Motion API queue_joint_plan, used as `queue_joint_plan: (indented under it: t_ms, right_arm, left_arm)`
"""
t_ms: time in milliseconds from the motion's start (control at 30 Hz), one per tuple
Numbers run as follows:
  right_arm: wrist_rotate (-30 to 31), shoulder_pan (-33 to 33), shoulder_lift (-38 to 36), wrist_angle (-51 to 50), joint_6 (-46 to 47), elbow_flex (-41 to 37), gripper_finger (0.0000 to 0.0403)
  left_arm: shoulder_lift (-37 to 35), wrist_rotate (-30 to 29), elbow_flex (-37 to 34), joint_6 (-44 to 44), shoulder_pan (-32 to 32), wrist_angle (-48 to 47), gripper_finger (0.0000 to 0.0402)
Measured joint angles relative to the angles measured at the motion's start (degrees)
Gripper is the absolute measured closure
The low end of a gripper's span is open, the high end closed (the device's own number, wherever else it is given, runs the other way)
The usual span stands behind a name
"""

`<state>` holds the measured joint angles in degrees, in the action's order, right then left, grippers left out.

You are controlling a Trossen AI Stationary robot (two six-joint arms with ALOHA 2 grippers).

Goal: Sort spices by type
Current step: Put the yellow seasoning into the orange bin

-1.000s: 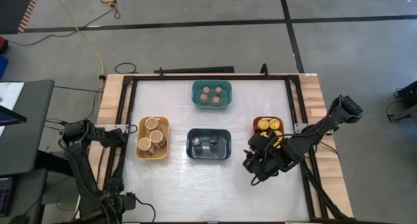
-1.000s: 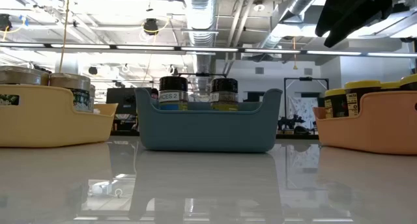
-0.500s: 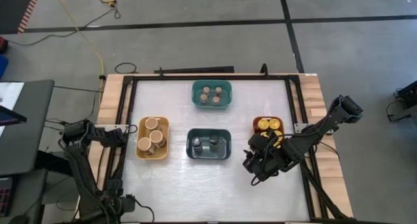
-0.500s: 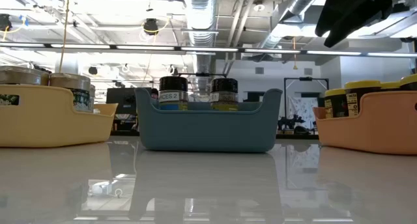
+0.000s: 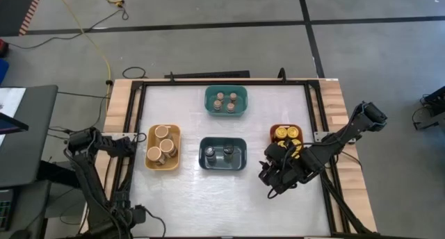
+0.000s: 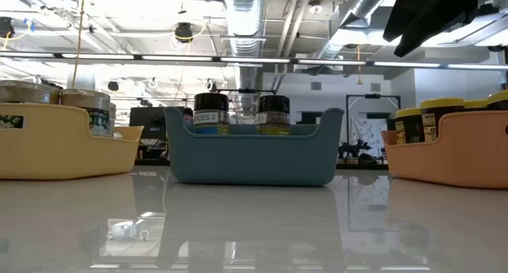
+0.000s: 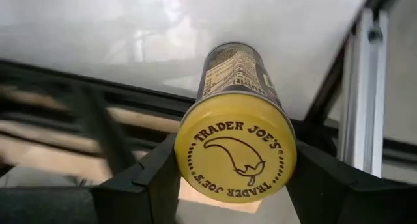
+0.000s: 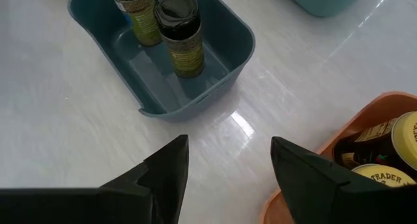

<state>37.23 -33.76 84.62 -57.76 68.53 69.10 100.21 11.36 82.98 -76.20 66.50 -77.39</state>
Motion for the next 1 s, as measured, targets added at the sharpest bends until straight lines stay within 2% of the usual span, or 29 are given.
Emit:
queue_joint_plan:
  t_ms: [233, 400, 700, 1000]
  right_arm:
    - [0.0, 0.2, 0.0, 0.7, 0.0, 0.0, 0.0159]
    - [0.0, 0.5, 0.0, 3.8, 0.0, 0.0, 0.0159]
    - [0.0, 0.7, 0.0, 6.4, 0.0, 0.0, 0.0159]
    - [0.0, 2.4, 0.0, 6.5, 0.6, 0.0, 0.0159]
  left_arm:
    - [-3.3, -7.0, 9.4, 3.3, -7.3, -12.3, 0.0181]
    - [-5.9, -10.0, 14.6, 13.6, -15.5, -12.4, 0.0181]
    - [-7.0, -11.7, 16.0, 36.8, -34.0, -12.6, 0.0180]
    - [-7.0, -17.5, 16.0, 55.8, -48.4, -12.4, 0.0179]
